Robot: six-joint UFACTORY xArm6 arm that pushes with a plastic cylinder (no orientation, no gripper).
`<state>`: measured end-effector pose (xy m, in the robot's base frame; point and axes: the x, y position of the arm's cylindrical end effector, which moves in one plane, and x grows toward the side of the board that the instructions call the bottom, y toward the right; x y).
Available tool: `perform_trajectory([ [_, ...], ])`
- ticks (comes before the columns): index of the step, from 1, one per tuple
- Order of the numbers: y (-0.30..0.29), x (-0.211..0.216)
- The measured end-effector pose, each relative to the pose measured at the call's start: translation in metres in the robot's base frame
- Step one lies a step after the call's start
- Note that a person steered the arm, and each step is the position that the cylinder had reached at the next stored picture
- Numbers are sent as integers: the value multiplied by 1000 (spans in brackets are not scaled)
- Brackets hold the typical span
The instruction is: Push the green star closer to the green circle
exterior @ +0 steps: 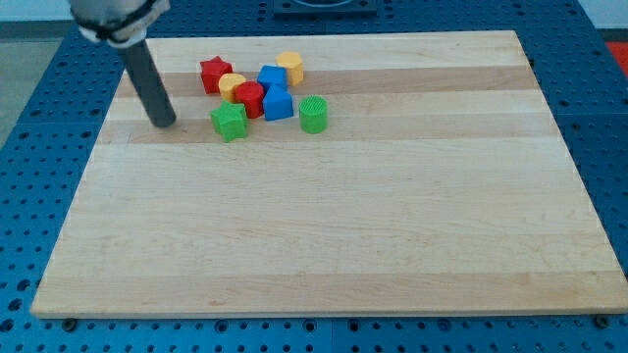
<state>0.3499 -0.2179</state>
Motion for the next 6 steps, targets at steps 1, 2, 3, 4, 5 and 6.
perform_trajectory([
  [1,52,1],
  [2,70,50],
  [3,65,67],
  [4,64,68],
  [5,104,47],
  [6,134,38],
])
